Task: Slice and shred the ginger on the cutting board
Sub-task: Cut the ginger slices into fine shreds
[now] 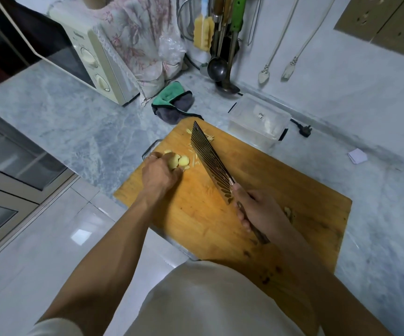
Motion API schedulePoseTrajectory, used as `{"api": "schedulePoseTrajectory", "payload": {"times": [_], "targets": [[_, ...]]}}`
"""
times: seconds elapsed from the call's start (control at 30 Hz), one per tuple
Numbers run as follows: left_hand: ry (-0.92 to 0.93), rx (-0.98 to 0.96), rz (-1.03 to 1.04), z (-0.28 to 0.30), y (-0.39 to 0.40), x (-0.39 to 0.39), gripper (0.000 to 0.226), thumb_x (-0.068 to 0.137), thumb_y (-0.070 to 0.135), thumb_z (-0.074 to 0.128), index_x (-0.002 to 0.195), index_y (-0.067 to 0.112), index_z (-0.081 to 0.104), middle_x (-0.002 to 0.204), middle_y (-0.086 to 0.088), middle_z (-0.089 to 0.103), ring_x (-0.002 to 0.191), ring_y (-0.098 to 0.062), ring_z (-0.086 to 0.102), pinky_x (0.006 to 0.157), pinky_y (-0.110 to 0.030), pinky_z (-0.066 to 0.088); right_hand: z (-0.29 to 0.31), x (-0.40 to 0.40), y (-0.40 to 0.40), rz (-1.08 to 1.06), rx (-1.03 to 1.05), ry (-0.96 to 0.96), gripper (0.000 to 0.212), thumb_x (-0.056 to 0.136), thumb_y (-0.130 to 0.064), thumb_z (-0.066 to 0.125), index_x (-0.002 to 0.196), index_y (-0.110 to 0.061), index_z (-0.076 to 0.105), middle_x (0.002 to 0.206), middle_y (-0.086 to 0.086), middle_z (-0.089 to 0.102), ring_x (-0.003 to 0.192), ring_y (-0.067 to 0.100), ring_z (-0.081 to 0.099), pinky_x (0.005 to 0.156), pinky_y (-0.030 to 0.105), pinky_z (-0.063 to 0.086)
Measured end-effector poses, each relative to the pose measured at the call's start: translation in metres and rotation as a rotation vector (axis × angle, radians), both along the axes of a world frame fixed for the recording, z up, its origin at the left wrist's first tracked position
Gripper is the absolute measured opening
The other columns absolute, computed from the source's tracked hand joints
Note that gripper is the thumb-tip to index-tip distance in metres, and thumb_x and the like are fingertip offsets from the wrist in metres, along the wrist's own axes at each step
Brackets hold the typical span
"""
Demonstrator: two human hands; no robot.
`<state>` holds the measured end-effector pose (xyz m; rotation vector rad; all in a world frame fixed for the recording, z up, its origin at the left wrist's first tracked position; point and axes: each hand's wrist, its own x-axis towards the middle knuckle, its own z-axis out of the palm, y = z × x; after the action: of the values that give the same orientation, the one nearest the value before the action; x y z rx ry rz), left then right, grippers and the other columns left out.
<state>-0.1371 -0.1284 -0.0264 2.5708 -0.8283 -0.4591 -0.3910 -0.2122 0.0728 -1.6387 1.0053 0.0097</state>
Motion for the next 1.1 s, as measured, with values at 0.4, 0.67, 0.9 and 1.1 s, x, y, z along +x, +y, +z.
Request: {"api": "schedulePoseTrajectory", "payload": {"times": [0.4,0.67,0.9,1.1], "targets": [[0.094,-0.257,-0.054,-0.006,0.056,-0.004,0.033,0.083,0.009,0.070,0.114,0.021,0.073,0.130,0.003,0.063,0.114,-0.013,0.058,0.097,-0.022,0.044,-0.004,-0.009,0.004,0.013,-0.015,-0.004,0.057,0.101,-0.056,0.044,0.078,-0.007,0.063,0.060,0.004,0.058,0.050,0.019,0.051,0.047,0.026,0.044],[-0.021,-0.173,-0.168,0.005,0.014,-0.002,0.045,0.090,0.017,0.059,0.135,0.019,0.058,0.139,-0.007,0.054,0.120,-0.028,0.055,0.098,-0.033,0.046,-0.005,0.001,0.007,-0.042,0.032,0.013,0.057,0.101,-0.054,0.046,0.083,-0.004,0.066,0.059,0.003,0.058,0.049,0.014,0.052,0.044,0.022,0.044],[0.072,-0.180,-0.053,0.007,0.016,0.015,0.025,0.091,0.011,0.060,0.112,0.015,0.073,0.110,-0.006,0.071,0.096,-0.021,0.066,0.080,-0.020,0.046,-0.002,-0.003,0.007,-0.046,-0.002,-0.028,0.061,0.101,-0.055,0.045,0.082,-0.001,0.065,0.058,0.003,0.058,0.049,0.016,0.053,0.046,0.024,0.045],[0.085,-0.098,-0.147,0.011,0.040,0.005,0.030,0.091,0.019,0.060,0.119,0.021,0.070,0.122,0.000,0.065,0.111,-0.021,0.060,0.097,-0.027,0.047,-0.006,-0.012,0.007,-0.056,-0.012,-0.028,0.059,0.101,-0.053,0.045,0.084,-0.001,0.064,0.058,0.003,0.057,0.048,0.014,0.052,0.045,0.022,0.043]]}}
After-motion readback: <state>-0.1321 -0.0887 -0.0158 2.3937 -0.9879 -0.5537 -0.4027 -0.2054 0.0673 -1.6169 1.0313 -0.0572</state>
